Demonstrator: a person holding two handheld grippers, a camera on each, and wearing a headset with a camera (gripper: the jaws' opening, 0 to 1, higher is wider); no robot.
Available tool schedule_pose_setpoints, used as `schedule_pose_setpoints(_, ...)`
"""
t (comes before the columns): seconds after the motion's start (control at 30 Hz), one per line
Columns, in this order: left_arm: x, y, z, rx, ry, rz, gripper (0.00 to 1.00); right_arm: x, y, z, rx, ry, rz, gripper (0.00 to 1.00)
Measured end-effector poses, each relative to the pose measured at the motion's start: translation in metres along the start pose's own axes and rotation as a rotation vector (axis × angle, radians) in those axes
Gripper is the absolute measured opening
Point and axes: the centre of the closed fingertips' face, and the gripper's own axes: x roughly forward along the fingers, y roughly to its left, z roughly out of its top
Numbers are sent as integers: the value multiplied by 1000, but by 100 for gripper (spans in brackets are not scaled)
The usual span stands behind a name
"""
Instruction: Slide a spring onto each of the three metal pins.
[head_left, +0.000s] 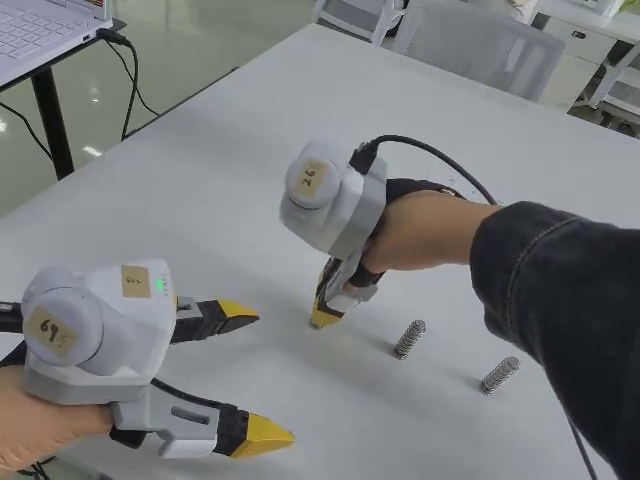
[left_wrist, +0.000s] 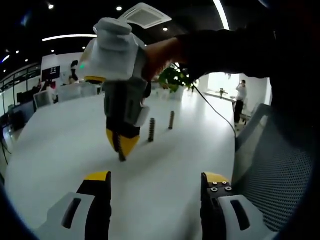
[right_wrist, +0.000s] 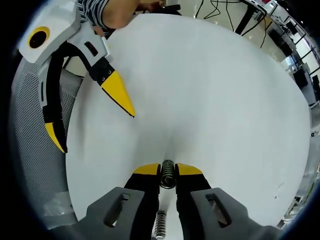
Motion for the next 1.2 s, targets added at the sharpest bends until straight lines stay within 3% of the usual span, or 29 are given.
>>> schedule_pose_setpoints(0.43, 1, -3, 0, 0, 4, -3, 68, 5, 1, -1, 17, -8, 9, 10)
schedule_pose_setpoints(0.83, 2, -5, 1, 2, 9, -7, 68, 4, -1, -4, 29, -34, -1, 24)
schedule_pose_setpoints(1.2, 5, -6, 0, 2, 17, -14, 68, -2, -4, -20, 81, -66, -16, 39)
